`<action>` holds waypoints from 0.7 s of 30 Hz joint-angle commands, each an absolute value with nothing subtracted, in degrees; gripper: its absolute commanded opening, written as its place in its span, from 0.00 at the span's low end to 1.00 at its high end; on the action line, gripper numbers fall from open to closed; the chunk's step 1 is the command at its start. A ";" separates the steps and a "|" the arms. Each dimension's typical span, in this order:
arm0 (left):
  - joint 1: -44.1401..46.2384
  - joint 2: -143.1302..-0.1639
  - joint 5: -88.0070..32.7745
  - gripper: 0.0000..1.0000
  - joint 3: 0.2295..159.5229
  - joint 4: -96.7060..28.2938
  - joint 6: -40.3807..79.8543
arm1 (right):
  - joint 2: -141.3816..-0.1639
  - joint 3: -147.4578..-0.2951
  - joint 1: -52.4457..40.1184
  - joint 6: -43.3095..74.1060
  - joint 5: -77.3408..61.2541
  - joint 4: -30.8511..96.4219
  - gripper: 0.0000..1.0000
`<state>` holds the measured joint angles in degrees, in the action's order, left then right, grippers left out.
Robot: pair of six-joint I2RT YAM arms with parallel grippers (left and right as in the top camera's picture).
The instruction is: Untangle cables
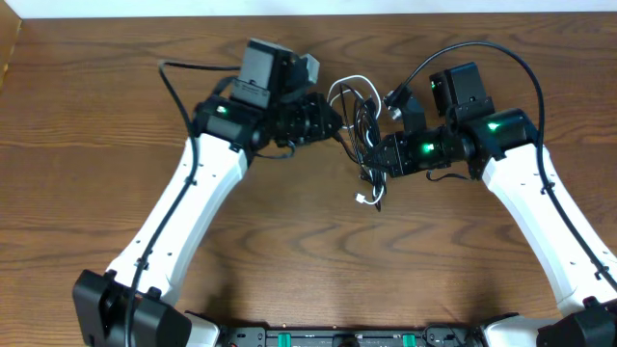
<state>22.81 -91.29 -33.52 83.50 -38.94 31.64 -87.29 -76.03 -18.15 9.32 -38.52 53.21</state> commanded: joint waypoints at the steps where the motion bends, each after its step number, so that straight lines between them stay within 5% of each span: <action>1: 24.71 -90.67 -30.81 0.20 82.67 -37.95 36.77 | -87.35 -77.58 -17.82 10.28 -38.92 52.93 0.01; 21: 27.35 -92.71 -35.33 0.20 82.61 -33.52 37.36 | -87.35 -77.58 -17.82 10.26 -38.94 52.99 0.01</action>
<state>27.33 -91.39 -34.83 82.87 -33.58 37.12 -87.37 -76.03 -18.15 10.07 -38.50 53.23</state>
